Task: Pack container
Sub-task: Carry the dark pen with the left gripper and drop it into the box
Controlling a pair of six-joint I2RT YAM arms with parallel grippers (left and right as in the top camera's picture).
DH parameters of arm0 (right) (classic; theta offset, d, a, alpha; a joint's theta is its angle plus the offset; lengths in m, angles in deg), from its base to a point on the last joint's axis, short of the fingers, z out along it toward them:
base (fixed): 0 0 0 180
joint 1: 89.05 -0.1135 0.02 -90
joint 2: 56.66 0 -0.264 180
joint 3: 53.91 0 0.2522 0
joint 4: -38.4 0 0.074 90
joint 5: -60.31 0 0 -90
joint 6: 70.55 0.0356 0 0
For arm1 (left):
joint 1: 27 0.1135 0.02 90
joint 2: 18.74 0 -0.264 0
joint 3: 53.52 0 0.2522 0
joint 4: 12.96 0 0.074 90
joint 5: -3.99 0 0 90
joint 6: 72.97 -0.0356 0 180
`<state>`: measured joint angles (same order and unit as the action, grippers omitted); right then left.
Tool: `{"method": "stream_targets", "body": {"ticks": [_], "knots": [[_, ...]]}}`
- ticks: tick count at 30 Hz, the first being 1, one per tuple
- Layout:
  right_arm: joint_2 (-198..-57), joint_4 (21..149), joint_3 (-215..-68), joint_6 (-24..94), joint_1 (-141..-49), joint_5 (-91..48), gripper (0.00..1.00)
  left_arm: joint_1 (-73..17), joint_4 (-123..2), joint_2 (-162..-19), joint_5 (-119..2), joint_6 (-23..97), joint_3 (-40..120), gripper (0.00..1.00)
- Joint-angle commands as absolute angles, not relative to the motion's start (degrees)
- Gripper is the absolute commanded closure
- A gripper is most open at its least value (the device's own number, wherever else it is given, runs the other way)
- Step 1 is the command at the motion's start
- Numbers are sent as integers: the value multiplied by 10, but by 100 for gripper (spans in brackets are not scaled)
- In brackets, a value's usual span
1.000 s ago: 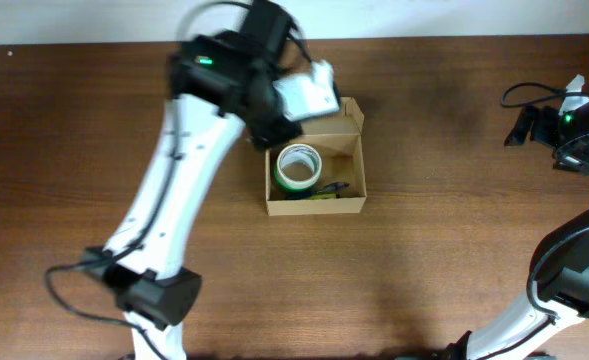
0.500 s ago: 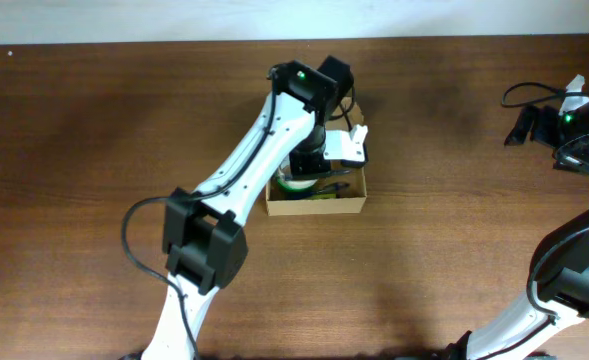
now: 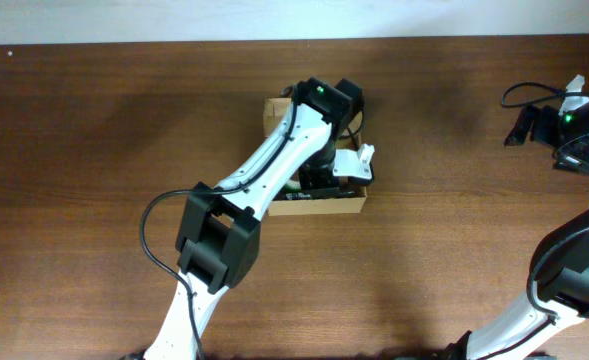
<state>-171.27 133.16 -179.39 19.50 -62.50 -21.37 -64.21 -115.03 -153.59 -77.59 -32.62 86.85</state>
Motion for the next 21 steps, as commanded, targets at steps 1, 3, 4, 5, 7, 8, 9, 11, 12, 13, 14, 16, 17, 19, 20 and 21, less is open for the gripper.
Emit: {"method": "stream_targets", "body": {"ticks": [1,3,4,5,7,8,9,11,12,13,14,16,17,19,20,21], "knots": [[-1713,1332,-1796,200,-628,-208,1,-647,-1146,-1541,-766,-319,849,98],[-1713,1332,-1796,200,-628,-208,1,-647,-1143,-1541,-773,-318,849,94],[-1713,1332,-1796,200,-628,-208,1,-647,-1141,-1541,-777,-318,849,84],[-1713,1332,-1796,200,-628,-208,1,-647,-1140,-1541,-782,-316,849,79],[-1713,1332,-1796,200,-628,-208,1,-647,-1140,-1540,-811,-293,849,69],[-1713,1332,-1796,200,-628,-208,1,-647,-1144,-1540,-830,-280,851,69],[-1713,1332,-1796,200,-628,-208,1,-647,-1151,-1539,-848,-271,855,69],[-1713,1332,-1796,200,-628,-208,1,-647,-1160,-1535,-858,-252,868,69],[-1713,1332,-1796,200,-628,-208,1,-646,-1162,-1530,-858,-241,876,70],[-1713,1332,-1796,200,-628,-208,1,-647,-1165,-1525,-858,-231,884,69],[-1713,1332,-1796,200,-628,-208,1,-647,-1170,-1519,-858,-228,893,69],[-1713,1332,-1796,200,-628,-208,1,-647,-1189,-1502,-862,-225,914,69],[-1713,1332,-1796,200,-628,-208,1,-647,-1193,-1491,-868,-218,922,69],[-1713,1332,-1796,200,-628,-208,1,-647,-1194,-1461,-892,-193,933,68],[-1713,1332,-1796,200,-628,-208,1,-647,-1194,-1441,-900,-185,936,67],[-1713,1332,-1796,200,-628,-208,1,-647,-1192,-1419,-904,-183,937,66]]}}
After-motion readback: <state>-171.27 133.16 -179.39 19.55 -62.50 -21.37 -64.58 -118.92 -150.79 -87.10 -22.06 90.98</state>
